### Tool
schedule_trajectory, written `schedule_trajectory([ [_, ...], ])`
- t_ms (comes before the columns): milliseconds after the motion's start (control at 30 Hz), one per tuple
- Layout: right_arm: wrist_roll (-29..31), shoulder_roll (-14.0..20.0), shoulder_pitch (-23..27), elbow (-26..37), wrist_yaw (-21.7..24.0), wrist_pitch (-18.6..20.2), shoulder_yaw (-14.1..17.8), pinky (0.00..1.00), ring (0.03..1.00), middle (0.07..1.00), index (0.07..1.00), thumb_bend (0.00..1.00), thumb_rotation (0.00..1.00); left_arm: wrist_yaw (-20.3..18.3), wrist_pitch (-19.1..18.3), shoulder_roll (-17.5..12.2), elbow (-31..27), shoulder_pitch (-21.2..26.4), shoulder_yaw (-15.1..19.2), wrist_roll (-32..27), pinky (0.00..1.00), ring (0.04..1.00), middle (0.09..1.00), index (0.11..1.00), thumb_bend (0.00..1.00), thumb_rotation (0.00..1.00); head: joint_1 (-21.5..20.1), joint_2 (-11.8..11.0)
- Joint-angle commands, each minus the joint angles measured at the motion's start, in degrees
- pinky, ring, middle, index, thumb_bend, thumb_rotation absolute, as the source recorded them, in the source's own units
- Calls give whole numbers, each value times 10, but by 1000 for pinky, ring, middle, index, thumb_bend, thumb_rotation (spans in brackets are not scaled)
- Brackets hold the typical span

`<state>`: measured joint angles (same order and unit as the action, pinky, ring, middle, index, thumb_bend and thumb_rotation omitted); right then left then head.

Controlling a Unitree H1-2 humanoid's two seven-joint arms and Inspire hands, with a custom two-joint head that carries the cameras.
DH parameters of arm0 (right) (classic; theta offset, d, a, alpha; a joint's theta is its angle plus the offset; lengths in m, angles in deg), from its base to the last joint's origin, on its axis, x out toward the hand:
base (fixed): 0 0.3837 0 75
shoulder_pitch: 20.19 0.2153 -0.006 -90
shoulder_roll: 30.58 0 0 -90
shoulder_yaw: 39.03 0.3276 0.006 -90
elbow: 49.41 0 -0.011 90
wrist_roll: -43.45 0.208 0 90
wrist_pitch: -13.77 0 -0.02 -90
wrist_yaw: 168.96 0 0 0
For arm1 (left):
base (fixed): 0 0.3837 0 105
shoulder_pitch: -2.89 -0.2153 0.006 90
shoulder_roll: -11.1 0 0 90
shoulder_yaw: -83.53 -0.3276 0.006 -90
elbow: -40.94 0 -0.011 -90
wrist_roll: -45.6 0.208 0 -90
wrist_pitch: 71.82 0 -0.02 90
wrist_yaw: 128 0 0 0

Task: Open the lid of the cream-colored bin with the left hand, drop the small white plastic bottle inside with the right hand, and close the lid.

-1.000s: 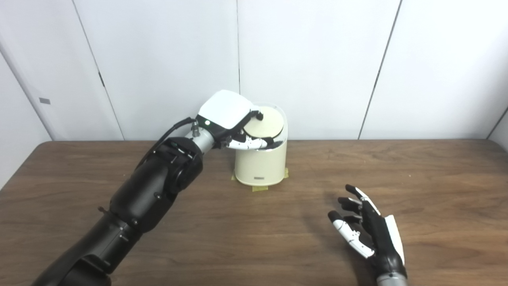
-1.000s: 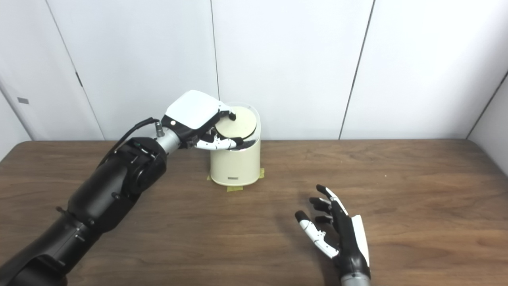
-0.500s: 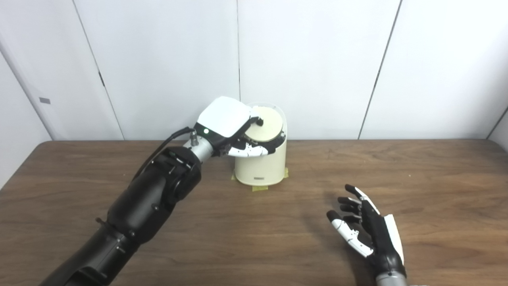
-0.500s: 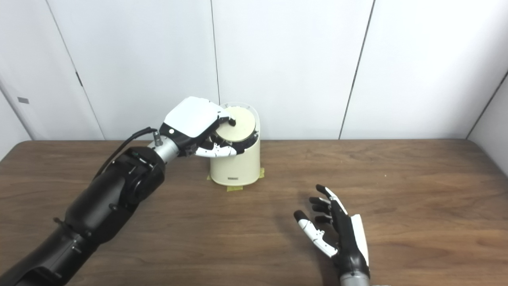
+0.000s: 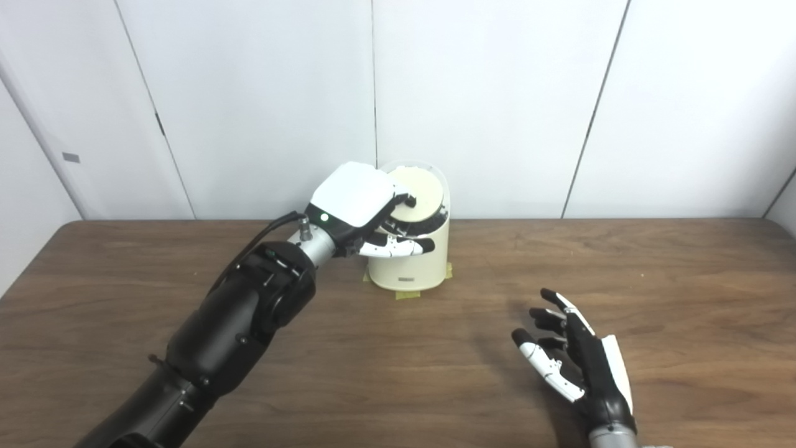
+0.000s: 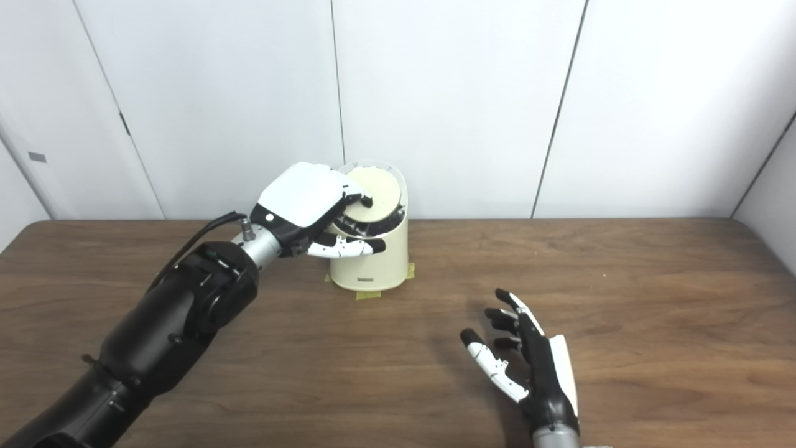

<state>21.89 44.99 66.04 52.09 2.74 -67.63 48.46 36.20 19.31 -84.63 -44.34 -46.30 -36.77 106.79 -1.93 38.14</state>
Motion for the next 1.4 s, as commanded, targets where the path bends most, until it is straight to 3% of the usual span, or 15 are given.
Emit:
schedule_trajectory([
  [0,-7,1,4,11,-1,9,3,681,762,755,849,454,551,-36,17,1,4,-1,-24,7,870,831,788,769,557,970,1,3],
  [233,-7,-3,5,15,-2,12,4,705,770,757,850,464,568,-28,22,4,41,3,-53,49,867,839,790,760,544,943,-1,4],
  [400,-3,-3,6,23,3,23,5,732,771,749,844,479,610,-63,8,4,52,6,-70,74,905,869,822,783,533,960,-2,5],
  [667,-3,-2,8,33,6,32,7,711,762,747,839,470,619,-86,-3,1,49,1,-75,74,853,851,807,757,552,944,-3,7],
  [833,0,0,10,32,6,32,9,685,745,747,840,465,611,-94,-6,-3,40,0,-73,66,863,852,810,775,552,997,-1,6],
  [1133,2,1,13,29,5,31,11,670,730,742,837,470,602,-97,-9,-4,11,-3,-50,45,897,855,811,771,536,999,0,4],
  [1367,7,2,14,27,6,28,12,690,740,742,840,464,597,-43,-9,3,-10,-5,-1,12,852,815,769,732,528,940,2,3],
])
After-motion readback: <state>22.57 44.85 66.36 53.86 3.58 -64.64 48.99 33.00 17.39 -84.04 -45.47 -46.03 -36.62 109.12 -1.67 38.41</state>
